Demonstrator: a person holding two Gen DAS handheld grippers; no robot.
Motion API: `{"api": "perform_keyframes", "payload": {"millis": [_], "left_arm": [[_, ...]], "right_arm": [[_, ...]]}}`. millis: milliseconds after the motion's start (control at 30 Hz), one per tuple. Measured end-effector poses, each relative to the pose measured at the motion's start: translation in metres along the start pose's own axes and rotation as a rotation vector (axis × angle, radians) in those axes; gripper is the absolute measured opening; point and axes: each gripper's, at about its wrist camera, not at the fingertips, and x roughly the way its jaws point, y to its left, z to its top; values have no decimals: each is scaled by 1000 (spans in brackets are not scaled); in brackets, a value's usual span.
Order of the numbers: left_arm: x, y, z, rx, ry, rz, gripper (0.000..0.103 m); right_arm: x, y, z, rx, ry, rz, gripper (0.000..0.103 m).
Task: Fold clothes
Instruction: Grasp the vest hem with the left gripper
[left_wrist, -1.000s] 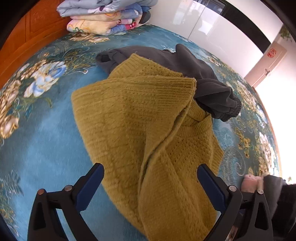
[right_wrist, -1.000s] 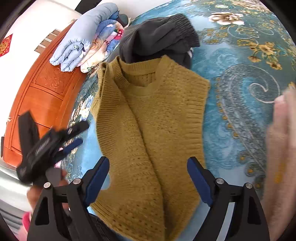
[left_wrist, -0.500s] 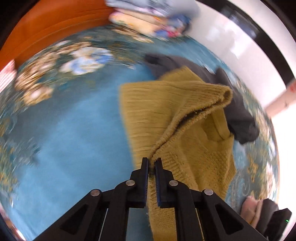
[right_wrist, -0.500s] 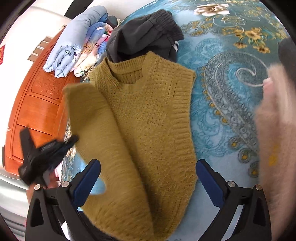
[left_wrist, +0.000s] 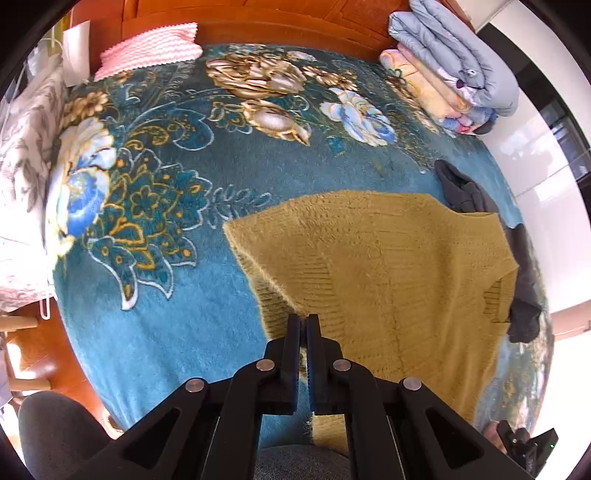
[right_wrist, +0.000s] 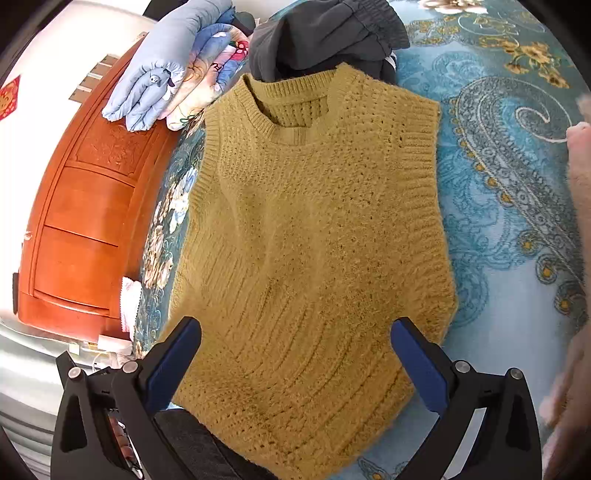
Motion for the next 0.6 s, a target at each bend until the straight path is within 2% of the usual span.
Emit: {"api": "perform_keyframes", "payload": {"millis": [200, 267, 333, 367, 433, 500, 600], "left_arm": [[-3, -23, 13, 99, 0, -64, 5], [-7, -31, 22, 147, -22, -52, 6], [-10, -40, 32, 196, -46, -34, 13], [-9, -44, 37, 221, -53, -38, 16], [-2, -58, 50, 272, -50, -53, 30], [7, -73, 63, 320, -51, -64, 35], [24, -107, 82, 414, -61, -85, 51]], "right_arm": [[-3, -6, 9, -10, -17, -44, 102], [-4, -5, 17, -41, -29, -85, 102], [-3, -5, 31, -73, -41, -127, 102], [-2, -5, 37, -85, -44, -143, 102], [1, -6, 52, -116, -49, -180, 102], [6, -8, 70, -138, -44, -231, 102], [15, -12, 93, -147, -23, -254, 102]]}}
